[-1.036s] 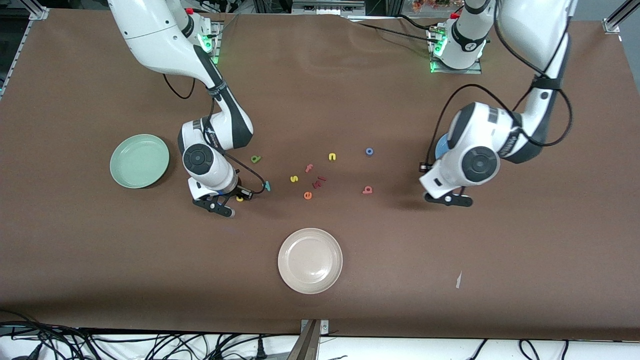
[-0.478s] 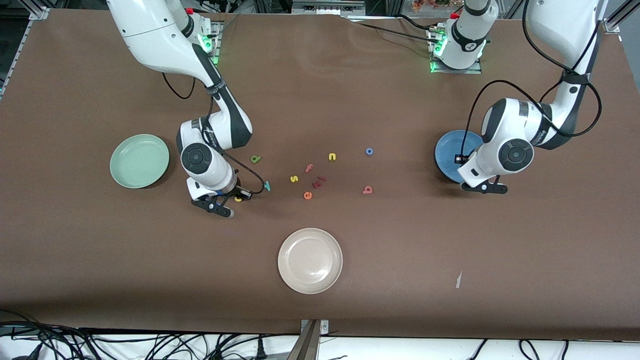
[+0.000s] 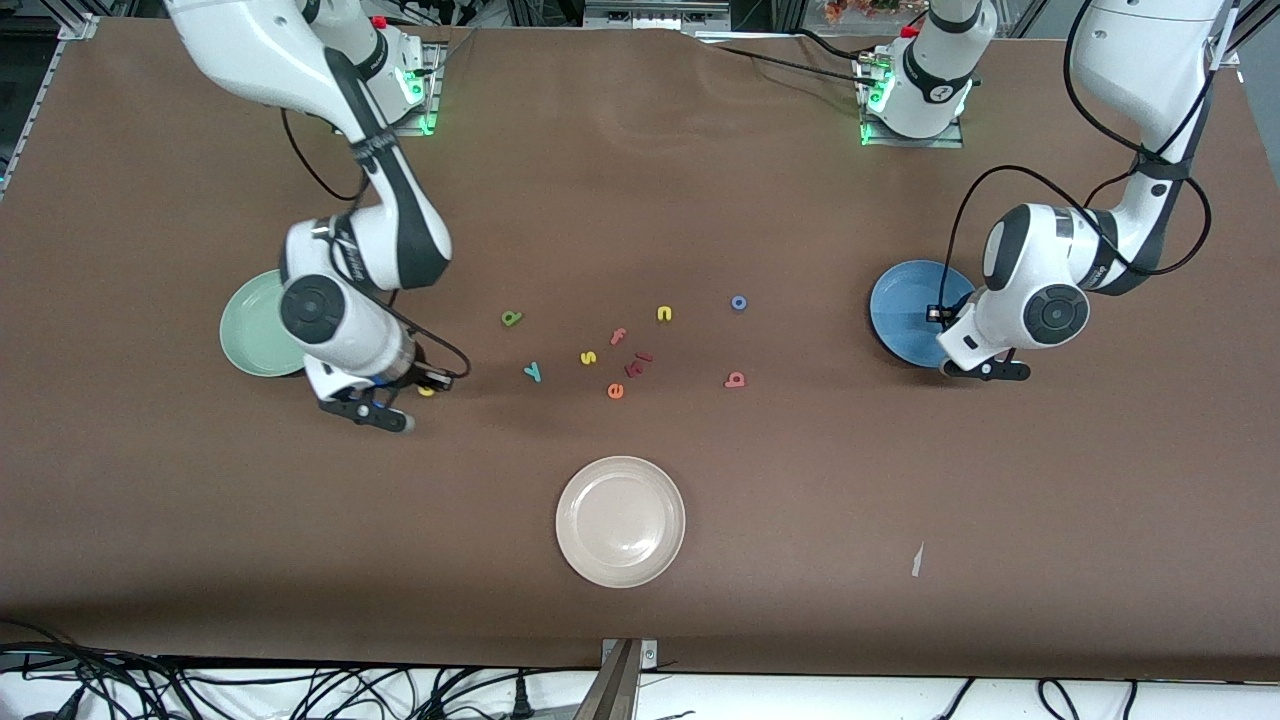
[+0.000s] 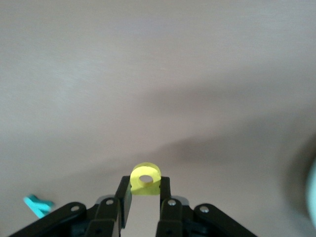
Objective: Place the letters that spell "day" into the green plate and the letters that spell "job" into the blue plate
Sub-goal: 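Place the yellow letter on the green plate, the teal 1 on the blue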
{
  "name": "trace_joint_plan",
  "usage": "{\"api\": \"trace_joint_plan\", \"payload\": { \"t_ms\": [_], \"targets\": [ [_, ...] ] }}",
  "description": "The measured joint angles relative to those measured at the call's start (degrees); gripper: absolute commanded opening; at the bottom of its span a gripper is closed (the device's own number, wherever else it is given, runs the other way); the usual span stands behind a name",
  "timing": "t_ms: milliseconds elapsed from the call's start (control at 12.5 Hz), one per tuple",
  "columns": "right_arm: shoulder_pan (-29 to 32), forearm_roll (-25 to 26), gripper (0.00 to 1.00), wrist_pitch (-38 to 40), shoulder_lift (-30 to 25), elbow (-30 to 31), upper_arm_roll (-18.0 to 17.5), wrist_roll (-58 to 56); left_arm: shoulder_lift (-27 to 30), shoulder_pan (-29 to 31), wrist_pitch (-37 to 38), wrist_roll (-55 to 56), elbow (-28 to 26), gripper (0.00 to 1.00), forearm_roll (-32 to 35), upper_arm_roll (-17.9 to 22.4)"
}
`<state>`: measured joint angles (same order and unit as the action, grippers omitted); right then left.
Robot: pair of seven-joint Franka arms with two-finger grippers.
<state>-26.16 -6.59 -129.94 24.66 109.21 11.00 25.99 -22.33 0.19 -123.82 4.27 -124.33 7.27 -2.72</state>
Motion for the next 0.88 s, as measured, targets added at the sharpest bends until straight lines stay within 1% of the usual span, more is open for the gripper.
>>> {"api": "trace_joint_plan", "payload": {
  "t_ms": [159, 239, 319, 399, 558, 638, 717, 797, 877],
  "targets": [
    [0.02, 0.00, 0.14, 0.19, -6.48, 7.63, 3.36, -5.92, 0.01, -0.16, 0.01, -0.07, 0.43, 1.00, 0.00, -0.64],
    [0.03, 0.00, 0.14, 0.19, -9.50, 11.31, 5.81, -9.70, 0.07, -0.16, 0.54, -0.10, 1.28, 1.00, 0.00, -1.13],
    [0.08, 0.00, 0.14, 0.22, -12.32, 14.65, 8.90, -14.05, 0.16, -0.15, 2.94, -0.15, 3.32, 1.00, 0.00, -2.06],
    [0.18, 0.00, 0.14, 0.56, -14.52, 17.34, 12.20, -18.13, 0.21, -0.17, 6.98, -0.15, 6.61, 1.00, 0.00, -3.60],
    [0.46, 0.00, 0.14, 1.58, -16.41, 20.26, 18.16, -23.76, 0.31, -0.37, 13.38, 0.30, 13.51, 1.00, -0.01, -7.52],
    [0.62, 0.00, 0.15, 1.68, -16.28, 20.86, 20.32, -25.01, 0.33, -0.53, 15.12, 0.94, 16.07, 1.00, -0.01, -9.19],
    [0.75, 0.00, 0.17, 1.60, -15.78, 21.21, 21.71, -25.58, 0.33, -0.67, 16.15, 1.86, 17.93, 1.00, -0.18, -10.54],
    [0.96, -0.01, 0.29, 1.06, -14.87, 21.24, 22.21, -25.76, 0.32, -0.84, 16.61, 3.27, 18.88, 1.00, -1.09, -11.40],
    [1.11, -0.01, 0.90, -0.03, -13.78, 21.24, 22.24, -25.76, 0.23, -1.24, 16.76, 5.29, 19.09, 1.00, -2.87, -11.75]
  ]
}}
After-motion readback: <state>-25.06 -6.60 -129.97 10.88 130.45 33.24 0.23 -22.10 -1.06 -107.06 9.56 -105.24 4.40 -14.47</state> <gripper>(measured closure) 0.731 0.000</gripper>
